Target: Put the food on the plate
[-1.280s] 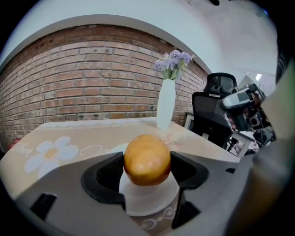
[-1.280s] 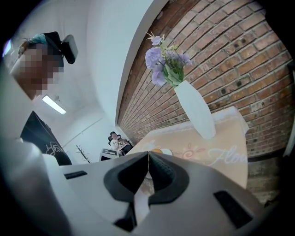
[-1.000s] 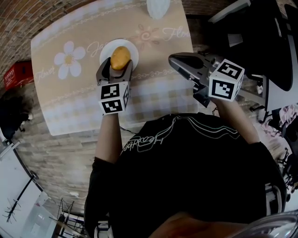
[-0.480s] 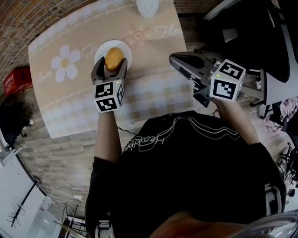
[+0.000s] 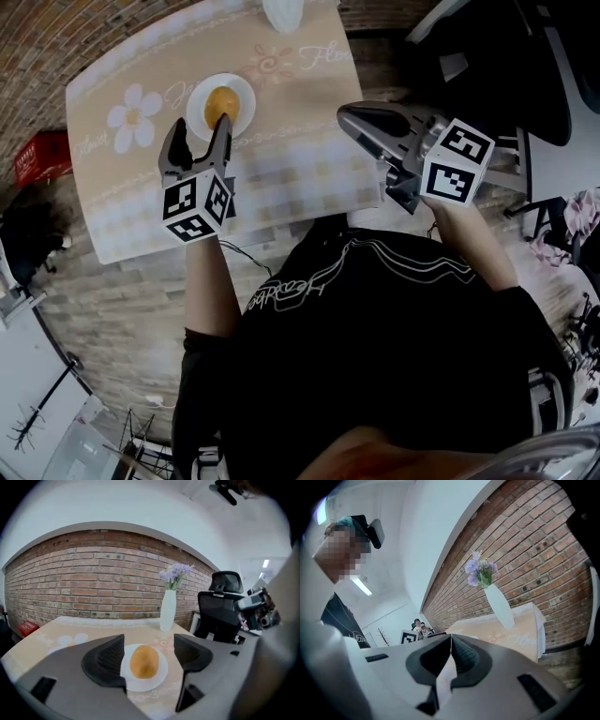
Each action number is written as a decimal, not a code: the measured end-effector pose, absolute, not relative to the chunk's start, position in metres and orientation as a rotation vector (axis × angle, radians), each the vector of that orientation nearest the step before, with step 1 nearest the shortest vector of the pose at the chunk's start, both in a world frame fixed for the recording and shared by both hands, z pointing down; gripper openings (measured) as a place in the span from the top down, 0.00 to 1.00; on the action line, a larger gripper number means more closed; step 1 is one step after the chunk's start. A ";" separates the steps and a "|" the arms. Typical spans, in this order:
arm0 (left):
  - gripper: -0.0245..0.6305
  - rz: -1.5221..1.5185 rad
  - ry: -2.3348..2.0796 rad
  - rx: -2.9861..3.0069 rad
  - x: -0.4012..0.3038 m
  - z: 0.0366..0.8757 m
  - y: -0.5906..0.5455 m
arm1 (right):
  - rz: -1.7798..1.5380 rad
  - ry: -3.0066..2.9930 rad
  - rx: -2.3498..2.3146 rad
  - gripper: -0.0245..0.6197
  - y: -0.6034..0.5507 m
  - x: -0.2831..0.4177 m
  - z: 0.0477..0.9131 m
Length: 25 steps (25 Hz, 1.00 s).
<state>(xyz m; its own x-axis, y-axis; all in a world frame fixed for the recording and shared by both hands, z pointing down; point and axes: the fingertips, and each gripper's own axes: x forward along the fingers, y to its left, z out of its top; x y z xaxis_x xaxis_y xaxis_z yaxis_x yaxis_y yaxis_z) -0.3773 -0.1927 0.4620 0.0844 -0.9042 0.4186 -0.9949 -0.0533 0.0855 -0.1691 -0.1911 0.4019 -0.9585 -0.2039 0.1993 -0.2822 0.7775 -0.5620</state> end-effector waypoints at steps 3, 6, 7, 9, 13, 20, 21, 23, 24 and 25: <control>0.47 0.251 -1.839 2.024 -0.356 0.428 -0.168 | 0.872 -2.854 0.365 0.97 -0.171 -0.161 0.389; 0.60 0.143 -1.765 2.038 -0.326 0.396 -0.141 | 0.772 -2.863 0.360 0.97 -0.150 -0.151 0.376; 0.65 0.105 -1.732 2.056 -0.312 0.385 -0.131 | 0.752 -2.872 0.356 0.97 -0.142 -0.146 0.371; 0.70 0.020 -1.656 2.106 -0.282 0.362 -0.111 | 0.737 -2.902 0.343 0.97 -0.127 -0.136 0.358; 0.82 -0.083 -1.536 2.186 -0.228 0.324 -0.073 | 0.698 -2.993 0.314 0.97 -0.098 -0.115 0.331; 0.94 -0.075 -1.431 2.302 -0.156 0.291 -0.013 | 0.645 -3.076 0.245 0.97 -0.041 -0.084 0.303; 0.94 -0.059 -1.441 2.320 -0.152 0.286 -0.009 | 0.633 -3.086 0.233 0.97 -0.035 -0.082 0.301; 0.94 -0.042 -1.453 2.340 -0.144 0.280 0.000 | 0.619 -3.101 0.212 0.97 -0.025 -0.078 0.295; 0.94 -0.038 -1.454 2.346 -0.140 0.277 0.004 | 0.614 -3.107 0.205 0.97 -0.020 -0.076 0.293; 0.94 -0.035 -1.455 2.351 -0.137 0.275 0.008 | 0.609 -3.113 0.200 0.97 -0.016 -0.073 0.291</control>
<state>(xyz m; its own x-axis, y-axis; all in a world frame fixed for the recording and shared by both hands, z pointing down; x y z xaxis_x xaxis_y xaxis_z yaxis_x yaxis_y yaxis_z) -0.1365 0.0080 0.2749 0.4652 -0.8682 0.1727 -0.8590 -0.3956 0.3249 -0.0734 -0.0160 0.2908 -0.9914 -0.1305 -0.0115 -0.1165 0.9187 -0.3774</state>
